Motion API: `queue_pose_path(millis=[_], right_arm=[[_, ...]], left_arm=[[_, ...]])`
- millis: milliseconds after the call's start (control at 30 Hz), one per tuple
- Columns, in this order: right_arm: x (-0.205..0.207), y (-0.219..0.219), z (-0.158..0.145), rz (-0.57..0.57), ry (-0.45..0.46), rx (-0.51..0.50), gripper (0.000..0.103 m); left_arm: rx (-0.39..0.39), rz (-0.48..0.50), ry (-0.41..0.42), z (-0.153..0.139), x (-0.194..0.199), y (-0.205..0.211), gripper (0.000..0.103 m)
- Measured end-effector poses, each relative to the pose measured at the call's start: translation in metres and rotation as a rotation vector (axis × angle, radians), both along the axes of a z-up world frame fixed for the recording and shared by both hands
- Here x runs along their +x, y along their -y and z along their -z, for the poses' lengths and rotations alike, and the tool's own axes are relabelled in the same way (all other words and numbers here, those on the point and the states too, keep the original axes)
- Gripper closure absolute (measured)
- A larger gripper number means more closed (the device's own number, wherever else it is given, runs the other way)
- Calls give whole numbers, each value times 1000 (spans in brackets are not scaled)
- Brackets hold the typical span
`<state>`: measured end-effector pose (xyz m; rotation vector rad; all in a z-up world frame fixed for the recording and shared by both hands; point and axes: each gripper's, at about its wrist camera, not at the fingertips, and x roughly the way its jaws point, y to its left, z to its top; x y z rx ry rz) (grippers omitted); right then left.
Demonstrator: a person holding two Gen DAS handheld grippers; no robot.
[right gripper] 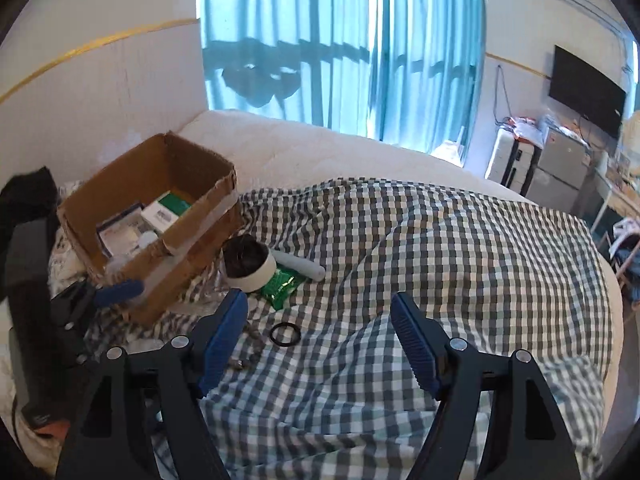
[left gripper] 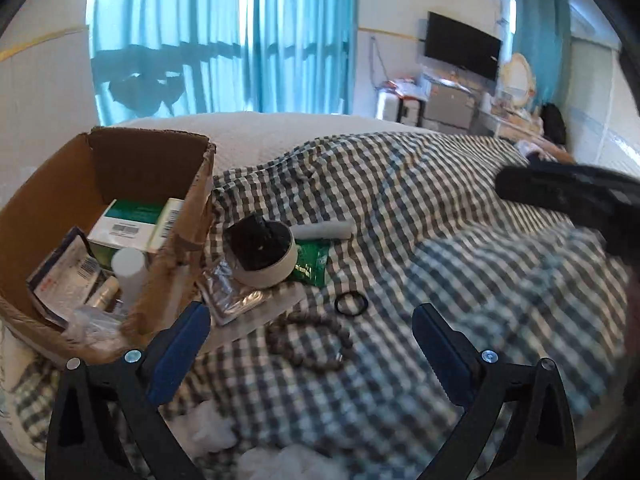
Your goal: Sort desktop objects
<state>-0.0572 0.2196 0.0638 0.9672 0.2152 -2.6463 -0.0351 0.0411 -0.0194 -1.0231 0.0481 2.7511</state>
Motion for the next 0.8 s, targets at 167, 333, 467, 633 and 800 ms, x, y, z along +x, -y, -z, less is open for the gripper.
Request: queue_pose_path(millis=[167, 333, 467, 633, 800], right_arm=[[-10, -10, 11, -26, 12, -1, 29], [-21, -27, 28, -19, 124, -67, 29], [-19, -28, 31, -29, 124, -58, 29], [-16, -21, 36, -44, 133, -30, 29], [-18, -19, 41, -29, 161, -5, 29]], left_arm=[[40, -104, 46, 23, -41, -9, 0], [-31, -181, 30, 37, -80, -8, 0], [-33, -236, 21, 43, -104, 3, 0], [-102, -336, -23, 45, -123, 23, 0], [-127, -259, 6, 51, -132, 32, 0]])
